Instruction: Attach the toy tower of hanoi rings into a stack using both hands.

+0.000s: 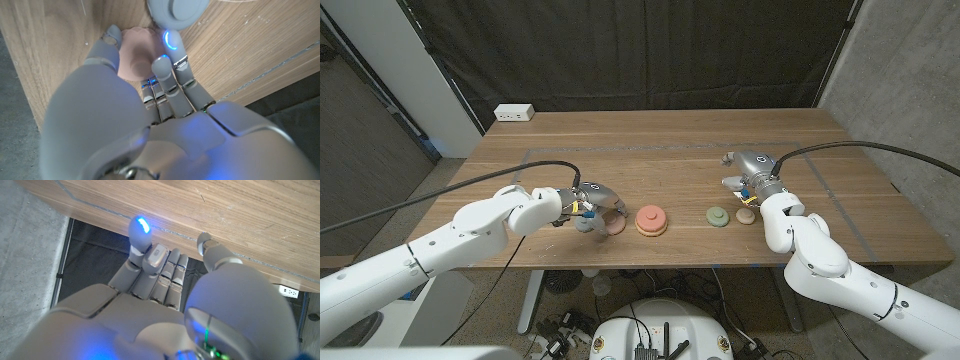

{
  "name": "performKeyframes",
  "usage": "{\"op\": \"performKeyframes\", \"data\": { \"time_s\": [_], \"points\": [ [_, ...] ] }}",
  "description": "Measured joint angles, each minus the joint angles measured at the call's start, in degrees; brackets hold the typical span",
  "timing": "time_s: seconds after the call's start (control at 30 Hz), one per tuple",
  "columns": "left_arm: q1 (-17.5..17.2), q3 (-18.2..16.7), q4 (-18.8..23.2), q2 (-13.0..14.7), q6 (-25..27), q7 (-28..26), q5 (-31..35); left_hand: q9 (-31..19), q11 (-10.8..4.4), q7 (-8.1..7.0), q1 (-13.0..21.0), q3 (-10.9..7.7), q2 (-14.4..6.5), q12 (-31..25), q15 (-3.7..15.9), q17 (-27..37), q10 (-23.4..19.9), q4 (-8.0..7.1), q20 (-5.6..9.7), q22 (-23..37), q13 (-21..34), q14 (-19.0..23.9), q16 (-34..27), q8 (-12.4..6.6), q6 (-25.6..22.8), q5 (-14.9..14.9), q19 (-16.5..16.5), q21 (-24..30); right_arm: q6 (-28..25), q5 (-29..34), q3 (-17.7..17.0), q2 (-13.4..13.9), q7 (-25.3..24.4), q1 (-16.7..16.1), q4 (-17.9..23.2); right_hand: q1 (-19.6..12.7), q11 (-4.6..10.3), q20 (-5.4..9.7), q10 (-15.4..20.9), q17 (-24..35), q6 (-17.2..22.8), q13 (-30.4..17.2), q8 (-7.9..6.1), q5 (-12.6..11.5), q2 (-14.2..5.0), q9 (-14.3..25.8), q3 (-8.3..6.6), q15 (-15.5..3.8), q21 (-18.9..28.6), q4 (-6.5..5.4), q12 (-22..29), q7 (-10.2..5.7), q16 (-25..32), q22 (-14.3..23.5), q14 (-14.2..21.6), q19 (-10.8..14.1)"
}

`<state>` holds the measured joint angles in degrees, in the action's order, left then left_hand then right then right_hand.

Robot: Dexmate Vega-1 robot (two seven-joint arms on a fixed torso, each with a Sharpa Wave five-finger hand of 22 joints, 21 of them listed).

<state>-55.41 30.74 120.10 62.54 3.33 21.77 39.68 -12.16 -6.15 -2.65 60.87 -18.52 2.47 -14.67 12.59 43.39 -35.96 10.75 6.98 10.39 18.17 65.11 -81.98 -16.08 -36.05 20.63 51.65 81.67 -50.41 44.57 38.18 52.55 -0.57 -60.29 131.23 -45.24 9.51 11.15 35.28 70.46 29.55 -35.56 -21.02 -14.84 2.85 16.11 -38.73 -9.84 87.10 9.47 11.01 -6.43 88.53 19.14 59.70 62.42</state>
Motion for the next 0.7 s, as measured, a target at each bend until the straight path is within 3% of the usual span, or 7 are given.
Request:
{"op": "performKeyframes", "data": {
  "time_s": [0.7],
  "points": [
    [1.70, -1.44, 2.13, -0.44, 1.51, -0.70, -0.68, 0.00, 0.09, 0.24, 0.00, -0.24, 0.00, 0.81, -0.11, 0.73, -0.70, 0.24, 0.18, 0.01, 0.01, 0.51, 0.66, 0.00, -0.25, 0.37, 0.17, 0.00, -0.31, -0.66, -0.35, 0.20, -0.48, -0.60, 0.61, 0.30, -0.08, 0.00, -0.54, 0.00, -1.03, 0.53, -0.45, 0.00, 0.30, 1.06, 0.00, -0.18, 0.00, 0.00, 0.02, 0.41, 0.00, 0.16, 0.44, 0.00]
  ]
}}
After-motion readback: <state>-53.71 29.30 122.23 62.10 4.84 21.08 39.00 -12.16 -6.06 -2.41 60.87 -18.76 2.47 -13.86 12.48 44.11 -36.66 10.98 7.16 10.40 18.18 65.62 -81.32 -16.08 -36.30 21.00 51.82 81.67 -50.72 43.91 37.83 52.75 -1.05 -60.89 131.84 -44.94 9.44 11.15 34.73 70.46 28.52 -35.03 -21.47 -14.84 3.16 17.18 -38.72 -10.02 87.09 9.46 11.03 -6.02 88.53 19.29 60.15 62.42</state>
